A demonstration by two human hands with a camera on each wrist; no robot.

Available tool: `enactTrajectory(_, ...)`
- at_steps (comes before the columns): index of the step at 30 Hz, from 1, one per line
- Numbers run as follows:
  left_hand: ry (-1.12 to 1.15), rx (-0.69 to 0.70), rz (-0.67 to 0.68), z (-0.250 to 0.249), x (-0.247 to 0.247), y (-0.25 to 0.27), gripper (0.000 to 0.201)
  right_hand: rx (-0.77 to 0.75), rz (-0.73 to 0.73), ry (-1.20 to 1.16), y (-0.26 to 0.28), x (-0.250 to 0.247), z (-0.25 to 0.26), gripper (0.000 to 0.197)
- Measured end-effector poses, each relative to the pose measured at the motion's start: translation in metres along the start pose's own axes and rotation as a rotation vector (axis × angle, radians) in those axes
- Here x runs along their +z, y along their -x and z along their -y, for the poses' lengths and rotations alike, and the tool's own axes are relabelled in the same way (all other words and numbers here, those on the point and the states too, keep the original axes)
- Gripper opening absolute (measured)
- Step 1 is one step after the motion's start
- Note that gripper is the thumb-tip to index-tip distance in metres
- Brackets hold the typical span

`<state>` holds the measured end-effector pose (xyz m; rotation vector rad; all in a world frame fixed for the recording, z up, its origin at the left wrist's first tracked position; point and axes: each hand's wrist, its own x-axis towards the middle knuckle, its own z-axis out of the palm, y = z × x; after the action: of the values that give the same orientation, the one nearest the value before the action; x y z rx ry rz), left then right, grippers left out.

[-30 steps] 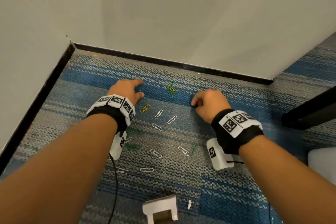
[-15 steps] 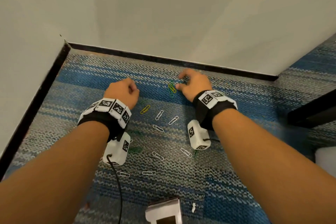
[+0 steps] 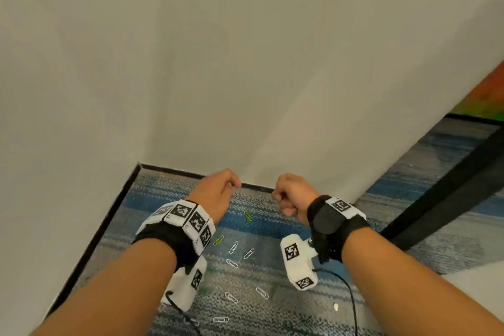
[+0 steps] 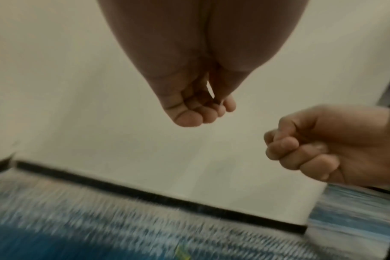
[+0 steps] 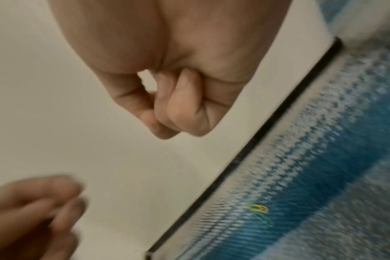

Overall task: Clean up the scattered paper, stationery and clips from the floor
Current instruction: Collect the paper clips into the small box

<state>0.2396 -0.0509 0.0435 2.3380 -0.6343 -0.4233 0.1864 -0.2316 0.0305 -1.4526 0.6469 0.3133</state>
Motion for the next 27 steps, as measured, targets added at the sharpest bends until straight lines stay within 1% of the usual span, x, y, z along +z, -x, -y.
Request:
enactTrajectory(4,-0.048,0.183,-0.043,-0.104,-0.064,0.003,0.024,-0.194,0.072,0.306,0.108,-0.011,0.091,0.020)
enactTrajectory(6,-0.070,0.271,-0.078,-0.157,-0.099,0.004,0.022,-0.271,0.076,0.375,0.160,-0.023,0.132,0.024)
enactTrajectory(8,-0.089,0.354,-0.127,-0.212,-0.134,0.005,0.019,-0.368,0.047,0.472,0.211,-0.038,0.174,0.022)
enactTrajectory(11,-0.133,0.469,-0.238,-0.293,-0.183,0.012,0.018,-0.527,-0.034,0.627,0.280,-0.056,0.232,0.011)
enactTrajectory(13,-0.156,0.539,-0.323,-0.346,-0.210,0.020,0.016,-0.628,-0.081,0.678,0.323,-0.070,0.267,0.007)
enactTrajectory(15,-0.184,0.602,-0.398,-0.395,-0.230,0.031,0.016,-0.727,-0.106,0.720,0.364,-0.084,0.300,0.019)
enactTrajectory(17,-0.224,0.670,-0.444,-0.439,-0.244,0.043,0.018,-0.818,-0.164,0.798,0.403,-0.099,0.330,0.027)
enactTrajectory(19,-0.259,0.743,-0.467,-0.478,-0.254,0.052,0.021,-0.890,-0.305,0.911,0.441,-0.118,0.359,0.028)
enactTrajectory(22,-0.286,0.810,-0.508,-0.531,-0.262,0.055,0.026,-0.934,-0.613,0.986,0.488,-0.156,0.400,0.028)
enactTrajectory(24,-0.288,0.842,-0.535,-0.562,-0.262,0.052,0.026,-0.903,-0.796,1.016,0.503,-0.188,0.423,0.023)
enactTrajectory(25,-0.282,0.861,-0.548,-0.577,-0.261,0.049,0.026,-0.860,-0.884,1.078,0.503,-0.207,0.435,0.022)
enactTrajectory(27,-0.259,0.888,-0.564,-0.607,-0.253,0.042,0.024,-0.728,-1.009,1.085,0.501,-0.239,0.453,0.030)
